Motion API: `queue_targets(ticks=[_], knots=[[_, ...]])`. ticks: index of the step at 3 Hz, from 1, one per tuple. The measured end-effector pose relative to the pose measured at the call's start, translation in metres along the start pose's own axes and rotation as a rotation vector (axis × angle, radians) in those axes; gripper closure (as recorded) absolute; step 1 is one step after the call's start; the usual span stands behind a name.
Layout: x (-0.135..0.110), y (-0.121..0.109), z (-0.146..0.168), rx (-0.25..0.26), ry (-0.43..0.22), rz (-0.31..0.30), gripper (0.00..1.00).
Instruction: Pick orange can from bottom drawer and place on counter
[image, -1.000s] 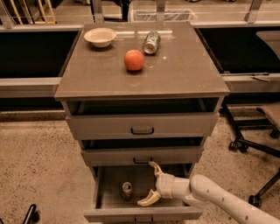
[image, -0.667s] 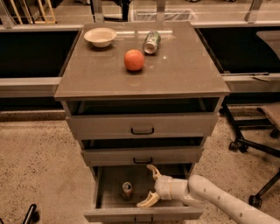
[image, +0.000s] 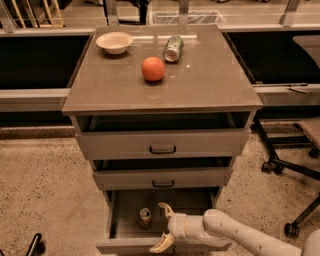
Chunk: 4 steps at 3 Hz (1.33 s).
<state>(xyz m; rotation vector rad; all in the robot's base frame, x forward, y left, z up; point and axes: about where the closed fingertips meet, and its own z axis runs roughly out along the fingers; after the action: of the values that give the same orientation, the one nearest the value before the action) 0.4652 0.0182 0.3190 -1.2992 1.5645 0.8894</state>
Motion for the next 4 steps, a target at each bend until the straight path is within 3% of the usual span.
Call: queue_targets(ticks=[1,2,4], knots=[[0.001,0.000,0.001,0.001,0.002,-0.002,0.00],[0.001,-0.004,0.006,0.039,0.036,-0.017,0.00],[0.032,-0.058,0.036,0.176,0.177,-0.124,0.00]])
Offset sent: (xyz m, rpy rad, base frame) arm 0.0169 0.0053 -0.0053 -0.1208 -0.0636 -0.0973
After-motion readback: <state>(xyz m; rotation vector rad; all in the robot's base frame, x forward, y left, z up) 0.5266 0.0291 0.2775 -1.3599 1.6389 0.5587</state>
